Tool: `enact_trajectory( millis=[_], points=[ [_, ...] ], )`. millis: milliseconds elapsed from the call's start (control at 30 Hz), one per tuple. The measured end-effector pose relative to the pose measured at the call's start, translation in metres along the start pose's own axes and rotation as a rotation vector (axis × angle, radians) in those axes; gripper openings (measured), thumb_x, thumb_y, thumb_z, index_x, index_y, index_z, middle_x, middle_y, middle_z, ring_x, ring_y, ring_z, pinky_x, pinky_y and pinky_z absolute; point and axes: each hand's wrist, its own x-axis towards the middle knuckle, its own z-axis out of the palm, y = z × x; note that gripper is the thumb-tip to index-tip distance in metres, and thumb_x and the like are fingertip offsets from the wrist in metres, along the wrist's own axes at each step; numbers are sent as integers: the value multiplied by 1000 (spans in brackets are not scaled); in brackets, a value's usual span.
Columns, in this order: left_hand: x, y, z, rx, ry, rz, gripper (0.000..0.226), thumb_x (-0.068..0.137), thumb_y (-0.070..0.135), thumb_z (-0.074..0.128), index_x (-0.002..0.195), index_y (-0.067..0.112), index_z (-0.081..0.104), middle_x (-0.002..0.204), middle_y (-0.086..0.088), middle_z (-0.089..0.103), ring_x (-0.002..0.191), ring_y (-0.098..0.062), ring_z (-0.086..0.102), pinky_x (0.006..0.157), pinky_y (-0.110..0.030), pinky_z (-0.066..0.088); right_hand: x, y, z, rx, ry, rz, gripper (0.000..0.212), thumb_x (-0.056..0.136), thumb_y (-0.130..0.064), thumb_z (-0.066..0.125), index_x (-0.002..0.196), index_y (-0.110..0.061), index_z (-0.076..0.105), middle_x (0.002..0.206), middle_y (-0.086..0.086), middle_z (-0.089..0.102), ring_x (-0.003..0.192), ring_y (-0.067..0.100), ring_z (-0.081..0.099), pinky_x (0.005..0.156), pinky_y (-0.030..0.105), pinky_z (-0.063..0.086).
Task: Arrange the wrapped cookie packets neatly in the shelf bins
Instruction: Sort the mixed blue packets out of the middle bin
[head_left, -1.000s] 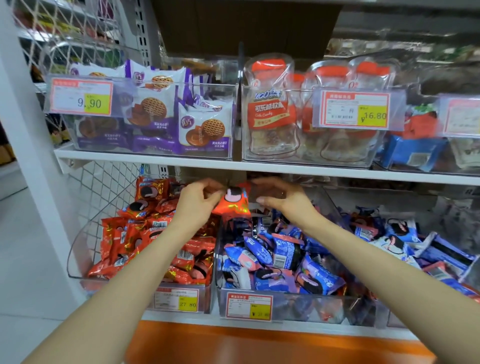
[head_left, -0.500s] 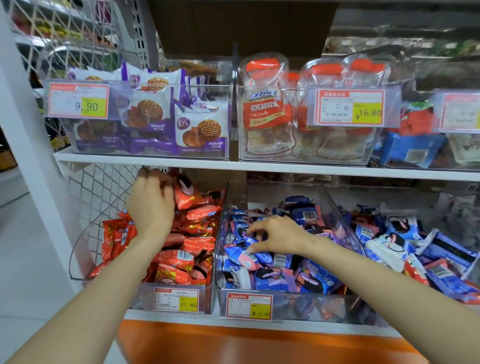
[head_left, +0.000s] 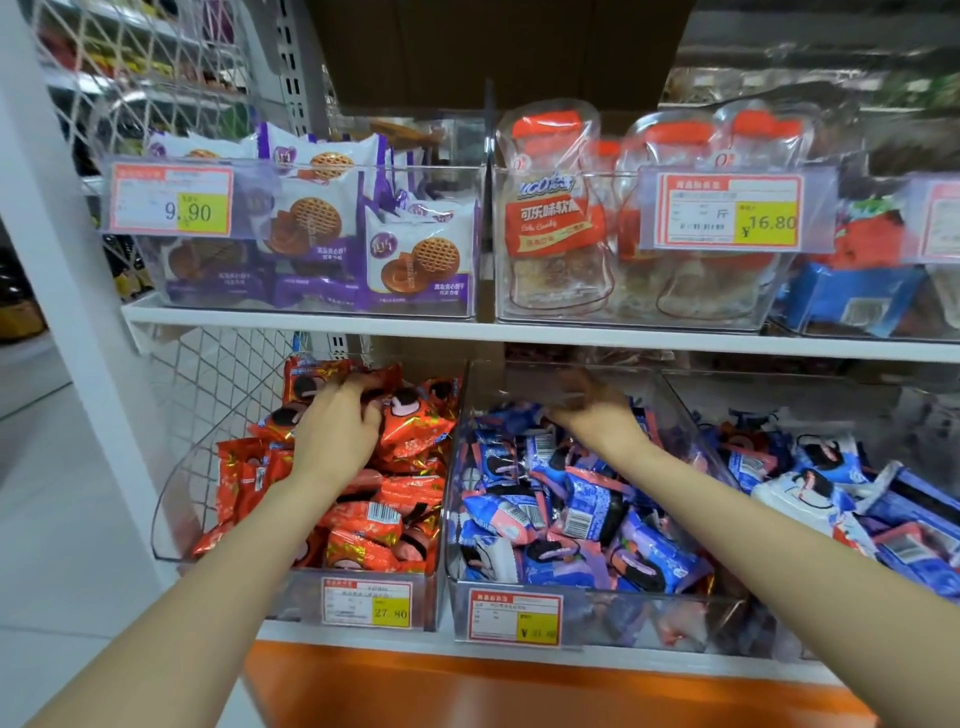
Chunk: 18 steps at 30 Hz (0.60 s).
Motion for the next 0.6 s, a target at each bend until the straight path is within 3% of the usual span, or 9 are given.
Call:
enact_trajectory(
  millis=[67, 133, 200, 267, 333, 433, 533, 600],
  points=[
    [-1, 2, -2, -18, 8, -13, 28, 93, 17, 52, 120, 10, 58, 117, -18, 58, 108, -36, 53, 83, -41, 44, -9, -1, 0, -128, -98, -100, 38, 87, -22, 66, 122, -10, 59, 116, 6, 64, 104, 20, 59, 81, 23, 41],
    [-3, 6, -4, -18, 8, 7, 28, 93, 17, 53, 118, 8, 58, 118, -18, 56, 110, -35, 52, 85, -41, 43, -22, -7, 0, -151, -315, -187, 33, 85, -34, 67, 114, -19, 65, 101, -1, 68, 93, 13, 61, 80, 24, 44],
    [-6, 9, -6, -25, 8, 50, 28, 93, 16, 53, 119, 8, 59, 120, -16, 54, 114, -33, 49, 89, -40, 40, -33, -16, 3, -234, -534, -241, 40, 80, -49, 67, 113, -27, 66, 96, -8, 69, 90, 8, 62, 82, 23, 46],
    [-9, 11, -9, -27, 5, 81, 30, 93, 18, 53, 121, 8, 58, 121, -15, 53, 117, -30, 46, 92, -38, 39, -42, -21, 9, -437, -638, -299, 51, 79, -58, 63, 121, -28, 61, 102, -9, 69, 94, 9, 62, 89, 26, 41],
    [-12, 12, -11, -30, 1, 106, 31, 93, 20, 53, 122, 9, 57, 119, -14, 53, 119, -28, 45, 93, -38, 39, -46, -22, 14, -568, -608, -337, 55, 80, -57, 61, 126, -26, 57, 106, -7, 68, 99, 13, 60, 88, 27, 34],
    [-16, 13, -16, -60, 22, 148, 30, 93, 19, 53, 121, 11, 57, 116, -11, 53, 118, -25, 45, 92, -37, 40, -46, -22, 13, -522, -554, -307, 47, 82, -45, 67, 122, -22, 59, 102, -6, 71, 97, 13, 62, 80, 24, 34],
    [-18, 18, -20, -81, 40, 180, 28, 93, 17, 52, 120, 12, 58, 114, -9, 53, 117, -23, 45, 90, -34, 40, -37, -21, 0, -308, -513, -173, 35, 81, -23, 68, 116, -20, 61, 90, -6, 71, 88, 13, 65, 82, 27, 47],
    [-19, 23, -21, -85, 40, 196, 27, 93, 17, 52, 119, 12, 58, 111, -8, 52, 114, -24, 46, 86, -32, 38, -30, -20, -12, -132, -410, -99, 31, 82, -15, 67, 113, -18, 62, 84, -4, 67, 82, 14, 63, 80, 25, 47]
  ],
)
